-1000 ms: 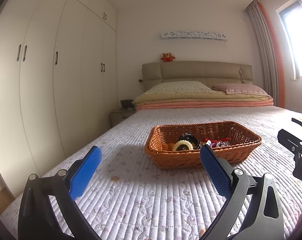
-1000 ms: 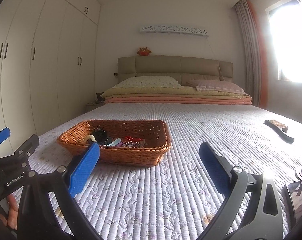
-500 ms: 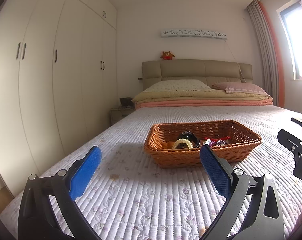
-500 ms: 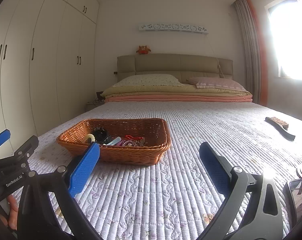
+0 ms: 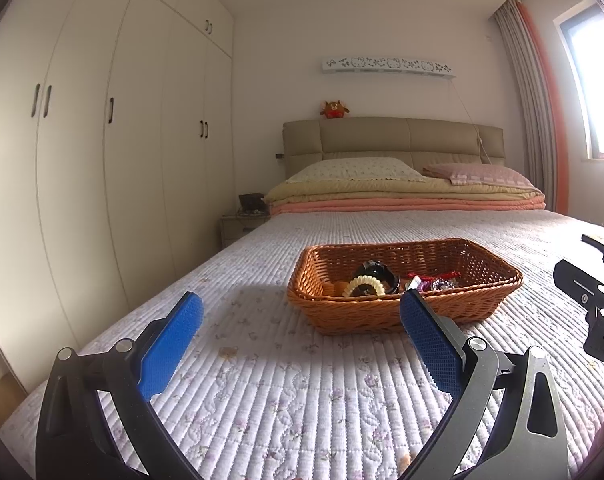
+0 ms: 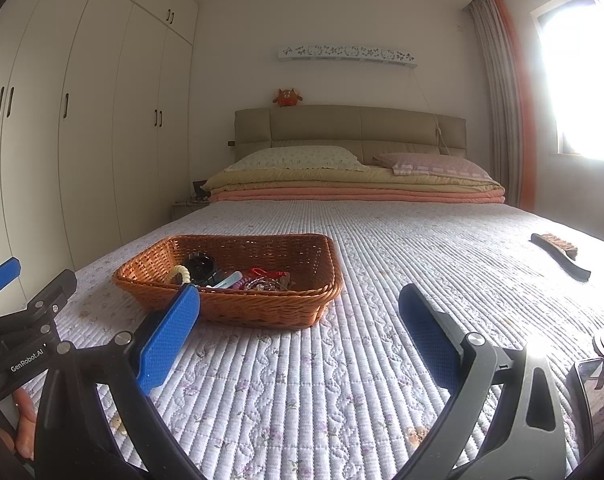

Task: Organize jewelry

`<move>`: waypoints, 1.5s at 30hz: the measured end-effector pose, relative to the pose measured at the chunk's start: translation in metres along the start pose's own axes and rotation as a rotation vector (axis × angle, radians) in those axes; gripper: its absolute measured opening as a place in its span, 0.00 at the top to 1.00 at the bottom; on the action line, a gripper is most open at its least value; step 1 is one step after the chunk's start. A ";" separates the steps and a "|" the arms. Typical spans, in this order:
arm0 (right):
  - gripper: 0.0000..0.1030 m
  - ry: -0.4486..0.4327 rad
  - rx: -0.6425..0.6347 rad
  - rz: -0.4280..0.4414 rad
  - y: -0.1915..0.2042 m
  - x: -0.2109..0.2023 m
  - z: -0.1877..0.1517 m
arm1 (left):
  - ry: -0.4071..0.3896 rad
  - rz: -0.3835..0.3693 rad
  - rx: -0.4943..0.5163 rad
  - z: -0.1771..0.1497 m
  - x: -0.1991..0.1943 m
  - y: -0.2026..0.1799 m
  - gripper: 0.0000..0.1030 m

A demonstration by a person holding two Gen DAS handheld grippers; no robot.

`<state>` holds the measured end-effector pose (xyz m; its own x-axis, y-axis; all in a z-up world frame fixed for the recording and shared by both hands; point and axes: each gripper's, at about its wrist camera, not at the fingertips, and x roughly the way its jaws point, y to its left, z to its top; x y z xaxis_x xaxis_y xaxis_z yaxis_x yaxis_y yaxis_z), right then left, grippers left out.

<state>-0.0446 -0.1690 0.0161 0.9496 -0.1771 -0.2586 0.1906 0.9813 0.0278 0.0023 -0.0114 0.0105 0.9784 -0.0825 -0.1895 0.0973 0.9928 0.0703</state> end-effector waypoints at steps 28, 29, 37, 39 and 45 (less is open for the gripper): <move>0.07 0.008 0.000 0.004 -0.003 0.001 0.000 | 0.004 0.010 0.004 0.000 -0.001 -0.001 0.07; 0.07 0.008 0.000 0.004 -0.003 0.002 0.001 | 0.004 0.010 0.004 0.000 -0.001 -0.001 0.07; 0.07 0.011 0.000 0.004 -0.002 0.002 0.000 | 0.004 0.010 0.004 0.000 -0.001 -0.001 0.07; 0.07 0.013 -0.002 0.003 -0.002 0.002 0.000 | 0.004 0.010 0.004 0.000 -0.001 -0.001 0.07; 0.07 0.016 0.001 0.003 -0.001 0.002 0.000 | 0.007 0.009 0.003 0.000 -0.001 -0.001 0.07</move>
<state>-0.0428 -0.1707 0.0155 0.9461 -0.1733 -0.2735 0.1882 0.9817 0.0290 0.0008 -0.0124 0.0104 0.9780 -0.0726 -0.1954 0.0887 0.9932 0.0748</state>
